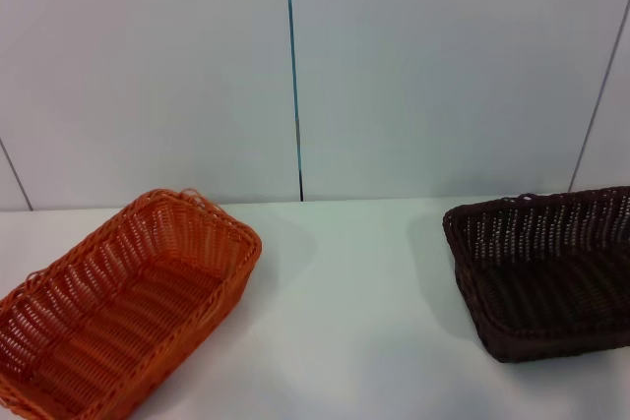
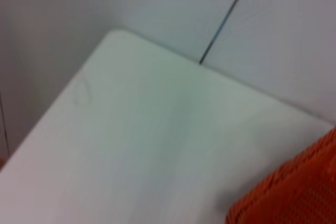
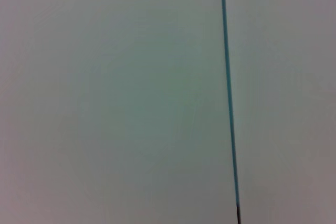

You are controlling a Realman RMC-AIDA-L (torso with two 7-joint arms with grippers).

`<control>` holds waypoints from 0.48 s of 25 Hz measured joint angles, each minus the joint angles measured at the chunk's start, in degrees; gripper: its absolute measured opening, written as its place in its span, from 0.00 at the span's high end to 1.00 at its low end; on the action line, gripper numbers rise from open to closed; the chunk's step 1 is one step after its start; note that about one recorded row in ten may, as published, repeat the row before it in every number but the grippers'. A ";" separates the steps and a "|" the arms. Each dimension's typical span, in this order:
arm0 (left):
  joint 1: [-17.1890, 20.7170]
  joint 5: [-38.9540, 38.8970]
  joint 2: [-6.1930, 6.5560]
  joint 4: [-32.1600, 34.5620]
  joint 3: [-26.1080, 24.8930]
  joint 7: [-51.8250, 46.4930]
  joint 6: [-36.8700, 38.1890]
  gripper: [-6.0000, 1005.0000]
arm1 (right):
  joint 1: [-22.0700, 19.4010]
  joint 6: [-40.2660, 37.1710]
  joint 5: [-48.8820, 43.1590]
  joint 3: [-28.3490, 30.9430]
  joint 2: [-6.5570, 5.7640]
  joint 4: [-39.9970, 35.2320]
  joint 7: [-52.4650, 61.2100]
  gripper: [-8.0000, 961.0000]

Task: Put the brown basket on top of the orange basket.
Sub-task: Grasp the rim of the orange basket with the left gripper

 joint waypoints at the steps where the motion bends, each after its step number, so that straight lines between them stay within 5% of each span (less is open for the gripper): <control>1: -0.68 0.37 0.04 1.16 0.20 -0.02 -0.09 0.15 | 0.08 -0.05 -0.01 0.04 0.00 -0.13 0.00 0.03; 7: -4.90 0.71 0.39 8.15 1.30 0.22 0.45 0.15 | 0.82 -0.43 -0.07 0.19 0.00 -1.24 0.00 0.03; 12: -8.74 2.69 1.86 16.88 2.79 0.26 2.47 0.15 | 1.05 -0.50 -0.07 0.41 0.00 -1.72 0.00 0.03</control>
